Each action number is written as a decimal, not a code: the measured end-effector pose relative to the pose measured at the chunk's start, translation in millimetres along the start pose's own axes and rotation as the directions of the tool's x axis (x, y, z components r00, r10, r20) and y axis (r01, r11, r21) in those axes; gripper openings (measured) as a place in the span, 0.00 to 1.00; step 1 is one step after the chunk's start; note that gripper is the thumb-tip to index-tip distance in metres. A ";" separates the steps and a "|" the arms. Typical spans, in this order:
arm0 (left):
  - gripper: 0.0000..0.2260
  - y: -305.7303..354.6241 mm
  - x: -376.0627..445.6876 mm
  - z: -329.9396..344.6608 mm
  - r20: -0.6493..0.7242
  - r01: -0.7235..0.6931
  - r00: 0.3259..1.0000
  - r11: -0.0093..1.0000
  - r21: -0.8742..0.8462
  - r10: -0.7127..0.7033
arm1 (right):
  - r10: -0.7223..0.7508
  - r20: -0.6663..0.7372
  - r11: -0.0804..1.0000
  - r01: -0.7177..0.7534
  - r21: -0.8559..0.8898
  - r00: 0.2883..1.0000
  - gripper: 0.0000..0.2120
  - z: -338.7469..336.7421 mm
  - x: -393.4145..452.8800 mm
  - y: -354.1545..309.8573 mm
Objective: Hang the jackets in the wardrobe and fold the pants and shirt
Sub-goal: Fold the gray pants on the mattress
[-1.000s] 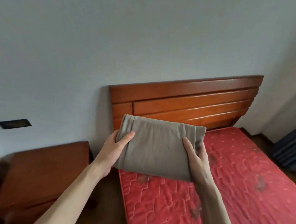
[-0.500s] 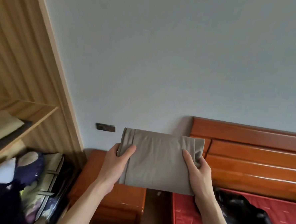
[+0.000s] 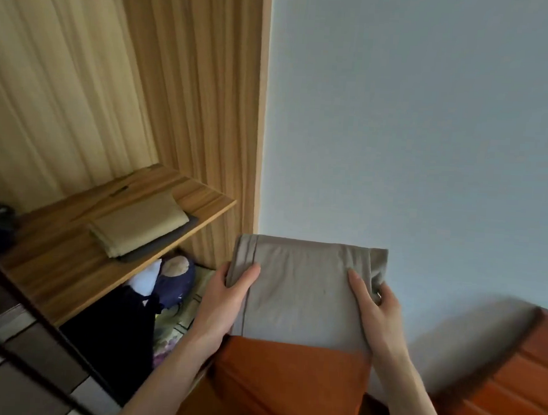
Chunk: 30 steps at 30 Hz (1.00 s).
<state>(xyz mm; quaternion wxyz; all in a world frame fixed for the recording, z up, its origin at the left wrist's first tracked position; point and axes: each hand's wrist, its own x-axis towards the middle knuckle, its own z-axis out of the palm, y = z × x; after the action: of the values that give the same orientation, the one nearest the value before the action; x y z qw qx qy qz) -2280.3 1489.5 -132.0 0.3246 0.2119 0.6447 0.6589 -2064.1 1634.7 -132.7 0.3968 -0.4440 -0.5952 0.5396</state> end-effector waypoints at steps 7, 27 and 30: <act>0.16 20.3 52.6 -31.0 -0.207 -0.034 0.978 0.998 -0.043 0.025 | 0.002 0.267 1.000 0.005 -0.023 0.964 0.24 77.3 87.7 -13.6; 0.11 14.6 137.4 -168.6 -0.652 -0.034 0.751 0.993 0.112 0.099 | -0.045 0.618 0.989 0.121 -0.082 0.785 0.23 327.3 178.0 -7.3; 0.10 17.0 154.8 -196.3 -0.676 -0.033 0.725 0.987 0.156 0.132 | -0.085 0.632 0.985 0.162 -0.065 0.770 0.28 363.4 182.4 -18.7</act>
<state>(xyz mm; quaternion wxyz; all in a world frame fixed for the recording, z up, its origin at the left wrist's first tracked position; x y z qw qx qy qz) -2528.2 1458.9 -152.2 0.0199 0.0040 0.7511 0.6599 -2464.8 1703.3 -152.6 0.1846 -0.2211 -0.7513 0.5938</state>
